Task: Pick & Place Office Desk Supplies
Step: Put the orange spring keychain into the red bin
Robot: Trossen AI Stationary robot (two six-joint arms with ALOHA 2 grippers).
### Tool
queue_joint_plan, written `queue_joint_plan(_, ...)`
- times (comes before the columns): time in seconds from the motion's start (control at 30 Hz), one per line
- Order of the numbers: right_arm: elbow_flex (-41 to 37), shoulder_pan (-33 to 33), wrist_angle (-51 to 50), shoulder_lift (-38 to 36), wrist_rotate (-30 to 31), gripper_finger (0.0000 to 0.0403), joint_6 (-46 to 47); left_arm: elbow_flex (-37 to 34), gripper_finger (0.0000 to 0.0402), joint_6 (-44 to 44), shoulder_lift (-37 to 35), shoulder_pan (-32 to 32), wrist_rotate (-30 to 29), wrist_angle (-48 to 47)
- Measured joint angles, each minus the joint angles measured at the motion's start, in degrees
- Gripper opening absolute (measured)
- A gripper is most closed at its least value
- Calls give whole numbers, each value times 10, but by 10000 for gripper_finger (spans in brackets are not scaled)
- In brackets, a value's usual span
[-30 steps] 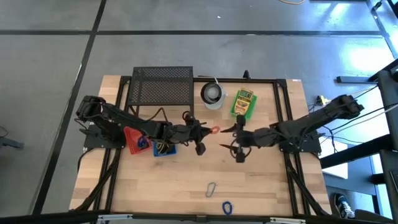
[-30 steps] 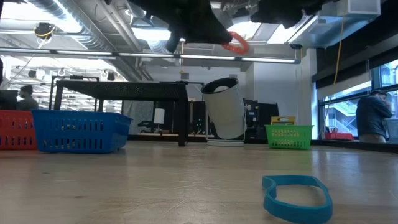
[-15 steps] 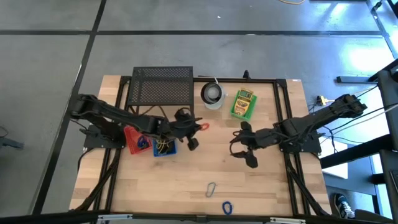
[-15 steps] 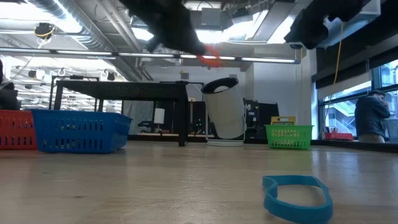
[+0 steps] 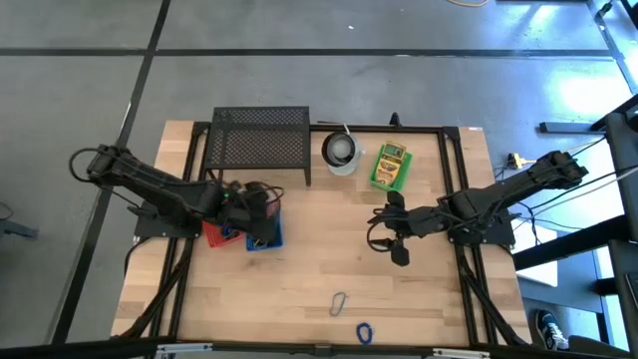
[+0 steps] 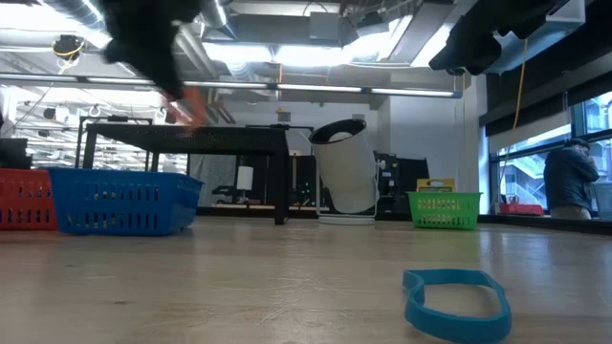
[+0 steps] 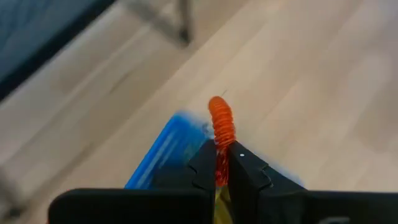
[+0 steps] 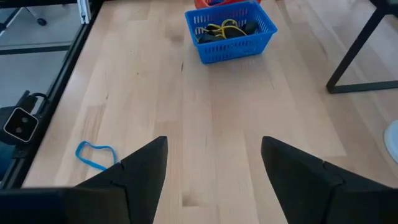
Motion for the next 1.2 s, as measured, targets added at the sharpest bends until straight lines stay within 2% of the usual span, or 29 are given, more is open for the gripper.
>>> queue_joint_plan(0.23, 0, 0, 0, 0, 2, 263, -3, 0, 17, -193, -5, -41, 50, -199)
queue_joint_plan(0.47, 0, 0, 0, 2, 2, 263, -14, 0, 17, -309, 11, -72, 125, -300)
queue_joint_plan(0.97, 0, 0, 0, 2, 2, 263, -15, 0, 17, -305, 98, -90, 200, -310)
queue_joint_plan(1.2, 0, 0, 3, 2, 2, 263, -13, 0, 17, -273, 142, -89, 198, -309)
